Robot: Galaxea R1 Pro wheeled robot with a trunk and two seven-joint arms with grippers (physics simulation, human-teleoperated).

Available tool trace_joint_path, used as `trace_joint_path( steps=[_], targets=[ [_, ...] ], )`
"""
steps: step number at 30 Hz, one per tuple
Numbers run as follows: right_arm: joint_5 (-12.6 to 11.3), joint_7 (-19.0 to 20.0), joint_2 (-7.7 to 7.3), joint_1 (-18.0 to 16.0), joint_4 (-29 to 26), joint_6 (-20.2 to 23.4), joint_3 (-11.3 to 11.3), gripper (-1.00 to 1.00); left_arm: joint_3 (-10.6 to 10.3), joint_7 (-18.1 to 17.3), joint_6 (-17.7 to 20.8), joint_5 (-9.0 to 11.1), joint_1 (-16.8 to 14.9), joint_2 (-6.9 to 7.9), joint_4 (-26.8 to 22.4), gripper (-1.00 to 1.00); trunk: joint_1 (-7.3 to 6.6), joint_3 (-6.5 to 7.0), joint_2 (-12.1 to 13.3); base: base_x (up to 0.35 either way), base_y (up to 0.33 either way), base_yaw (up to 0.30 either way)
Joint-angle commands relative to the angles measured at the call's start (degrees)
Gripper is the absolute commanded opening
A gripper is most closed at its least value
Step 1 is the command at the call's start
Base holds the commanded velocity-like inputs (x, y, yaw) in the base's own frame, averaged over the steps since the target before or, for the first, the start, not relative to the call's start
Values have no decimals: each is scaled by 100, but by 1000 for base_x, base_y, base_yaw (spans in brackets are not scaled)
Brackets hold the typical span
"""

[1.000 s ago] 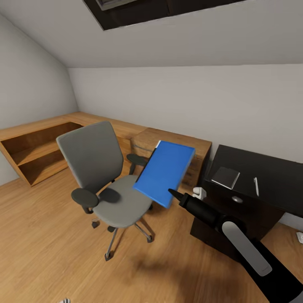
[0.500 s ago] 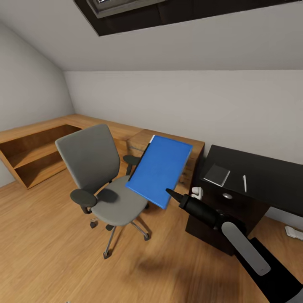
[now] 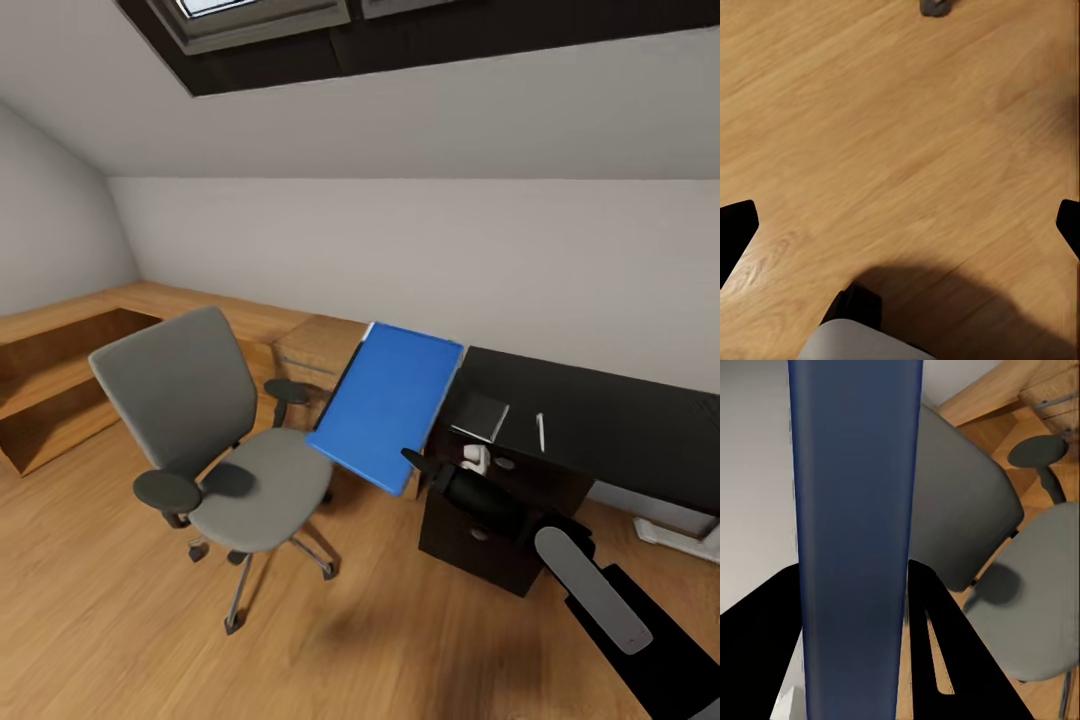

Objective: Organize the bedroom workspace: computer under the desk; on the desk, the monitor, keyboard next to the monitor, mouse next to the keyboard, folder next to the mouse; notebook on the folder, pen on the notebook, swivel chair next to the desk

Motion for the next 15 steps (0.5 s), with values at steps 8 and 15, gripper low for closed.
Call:
trace_joint_path(
  steps=[8, 15],
  targets=[
    [-49, -4, -29, -10, 12, 12, -23, -100, 16, -41, 7, -81, -1, -2, 62, 100, -177, 166, 319, 0, 0, -273],
    [-99, -4, -32, -5, 270, 17, -312, -100, 29, -38, -303, -445, -1, -14, 113, 100, -330, 315, 600, 0, 0, -274]
  ],
)
